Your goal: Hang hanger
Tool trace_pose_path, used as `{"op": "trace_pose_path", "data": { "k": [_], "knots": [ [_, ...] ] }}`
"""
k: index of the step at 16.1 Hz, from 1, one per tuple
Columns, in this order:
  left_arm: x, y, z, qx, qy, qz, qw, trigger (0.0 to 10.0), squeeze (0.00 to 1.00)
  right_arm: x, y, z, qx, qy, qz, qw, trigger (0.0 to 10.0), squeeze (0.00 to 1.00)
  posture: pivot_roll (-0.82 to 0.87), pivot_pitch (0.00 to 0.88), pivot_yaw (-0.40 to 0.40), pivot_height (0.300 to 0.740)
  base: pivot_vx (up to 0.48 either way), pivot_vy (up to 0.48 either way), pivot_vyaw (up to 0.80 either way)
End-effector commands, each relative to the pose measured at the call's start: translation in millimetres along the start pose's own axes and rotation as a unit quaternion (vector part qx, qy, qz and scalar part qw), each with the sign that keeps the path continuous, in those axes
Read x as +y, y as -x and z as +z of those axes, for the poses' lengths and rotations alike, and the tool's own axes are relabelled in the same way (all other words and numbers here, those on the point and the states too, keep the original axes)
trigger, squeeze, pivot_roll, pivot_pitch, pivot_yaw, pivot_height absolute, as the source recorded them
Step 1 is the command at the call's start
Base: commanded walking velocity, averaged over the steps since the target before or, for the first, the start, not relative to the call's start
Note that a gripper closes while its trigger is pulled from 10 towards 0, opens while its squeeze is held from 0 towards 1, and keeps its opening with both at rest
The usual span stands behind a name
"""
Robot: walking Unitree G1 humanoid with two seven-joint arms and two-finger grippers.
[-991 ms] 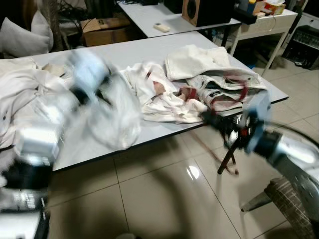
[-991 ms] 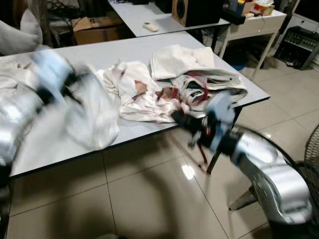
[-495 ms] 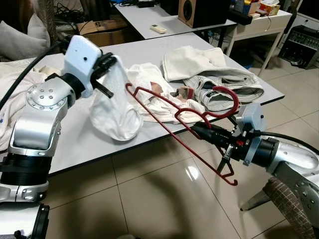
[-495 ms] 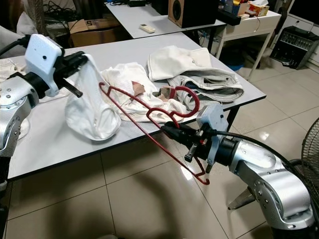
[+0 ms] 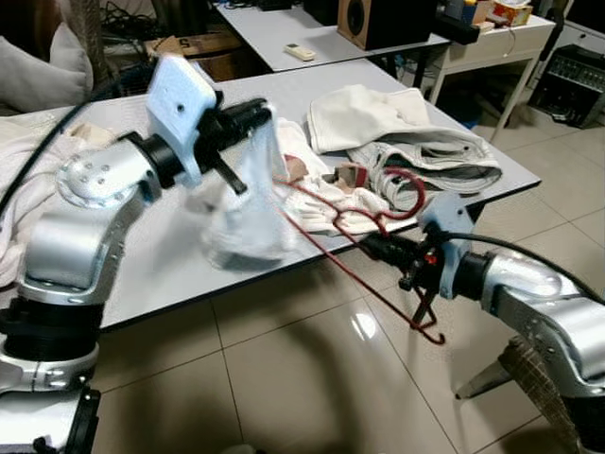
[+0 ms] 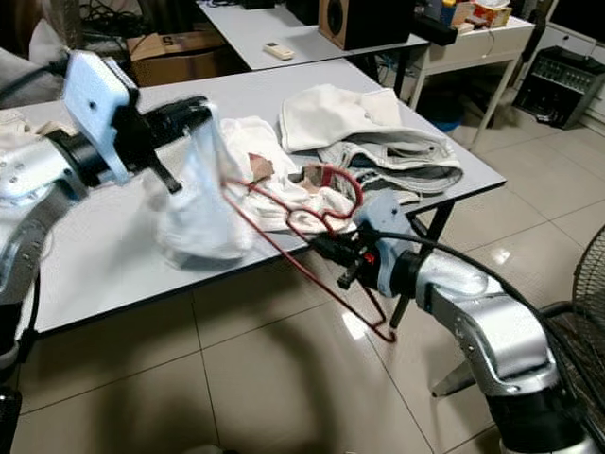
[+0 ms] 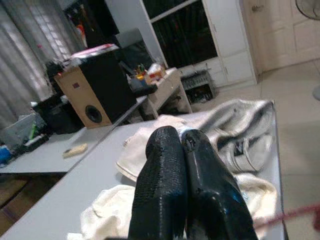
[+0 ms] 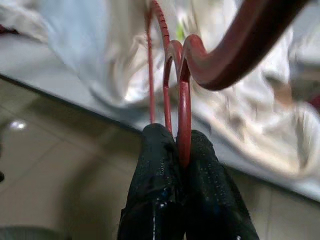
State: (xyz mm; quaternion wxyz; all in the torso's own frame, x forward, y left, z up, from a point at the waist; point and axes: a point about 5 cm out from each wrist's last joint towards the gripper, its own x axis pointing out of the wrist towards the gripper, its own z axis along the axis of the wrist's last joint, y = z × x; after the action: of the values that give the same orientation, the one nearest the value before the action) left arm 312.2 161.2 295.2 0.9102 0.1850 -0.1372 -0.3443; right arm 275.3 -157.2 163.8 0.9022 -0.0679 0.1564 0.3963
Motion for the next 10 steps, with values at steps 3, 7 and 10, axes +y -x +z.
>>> {"op": "trace_pose_path", "data": {
  "k": [3,7,10],
  "knots": [
    [21.1,9.7,19.2,-0.03,-0.024,0.059,0.997,0.0,0.0,-15.9,-0.2,-13.6,0.065,0.004,-0.059,0.996,10.0,0.0,-0.1,0.013,0.015,0.74,0.0,0.0,0.0],
    [54.9,25.5,17.0,-0.005,-0.072,0.184,0.98,0.0,0.0,-63.4,4.9,46.5,-0.11,0.046,-0.256,0.959,10.0,0.0,-0.1,0.007,0.015,0.74,0.0,0.0,0.0],
    [77.9,41.2,27.4,-0.04,-0.076,0.28,0.956,0.0,0.0,-49.0,10.1,89.8,-0.242,0.052,-0.205,0.947,10.0,0.0,-0.11,0.001,0.015,0.74,0.0,0.0,0.0]
  ]
}}
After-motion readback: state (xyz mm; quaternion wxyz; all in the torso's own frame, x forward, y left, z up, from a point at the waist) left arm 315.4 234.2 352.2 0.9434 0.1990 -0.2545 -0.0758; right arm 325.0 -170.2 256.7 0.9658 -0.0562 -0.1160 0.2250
